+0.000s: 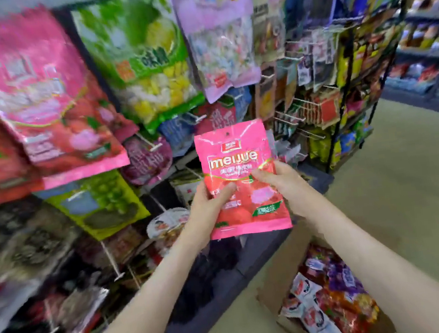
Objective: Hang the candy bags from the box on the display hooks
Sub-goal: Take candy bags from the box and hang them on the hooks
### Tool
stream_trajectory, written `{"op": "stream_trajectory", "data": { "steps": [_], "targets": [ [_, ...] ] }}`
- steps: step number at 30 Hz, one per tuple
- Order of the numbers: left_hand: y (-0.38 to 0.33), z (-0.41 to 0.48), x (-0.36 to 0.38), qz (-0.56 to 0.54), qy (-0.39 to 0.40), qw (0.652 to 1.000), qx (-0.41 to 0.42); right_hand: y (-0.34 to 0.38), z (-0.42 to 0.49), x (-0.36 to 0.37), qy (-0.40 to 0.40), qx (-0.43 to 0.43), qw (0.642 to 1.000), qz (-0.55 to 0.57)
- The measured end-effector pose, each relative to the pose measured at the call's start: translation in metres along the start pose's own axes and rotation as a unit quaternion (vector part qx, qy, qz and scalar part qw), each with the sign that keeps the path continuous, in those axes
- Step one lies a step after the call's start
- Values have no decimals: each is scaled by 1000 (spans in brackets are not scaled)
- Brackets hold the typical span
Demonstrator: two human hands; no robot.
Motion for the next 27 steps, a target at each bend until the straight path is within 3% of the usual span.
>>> {"op": "stream_trajectory", "data": {
  "steps": [9, 18, 27],
  "targets": [
    [-113, -53, -133, -24, -8, 997, 73, 77, -9, 175, 103, -116, 987, 29],
    [-184, -89, -209, -42, -99, 982, 158, 142, -10, 278, 170, -180, 969, 17],
    [-236, -116, -283, -43, -226, 954, 190, 173, -5, 373, 268, -206, 941, -29]
  ]
}}
Point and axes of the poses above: each hand's wrist, its own z-axis towards the middle knuckle, its own x-axis out of the palm, y = z × x, the point moved 10 cm from there along z, towards the middle knuckle, and after that the axes turned 1 degree about -z, right-handed, at the moved point
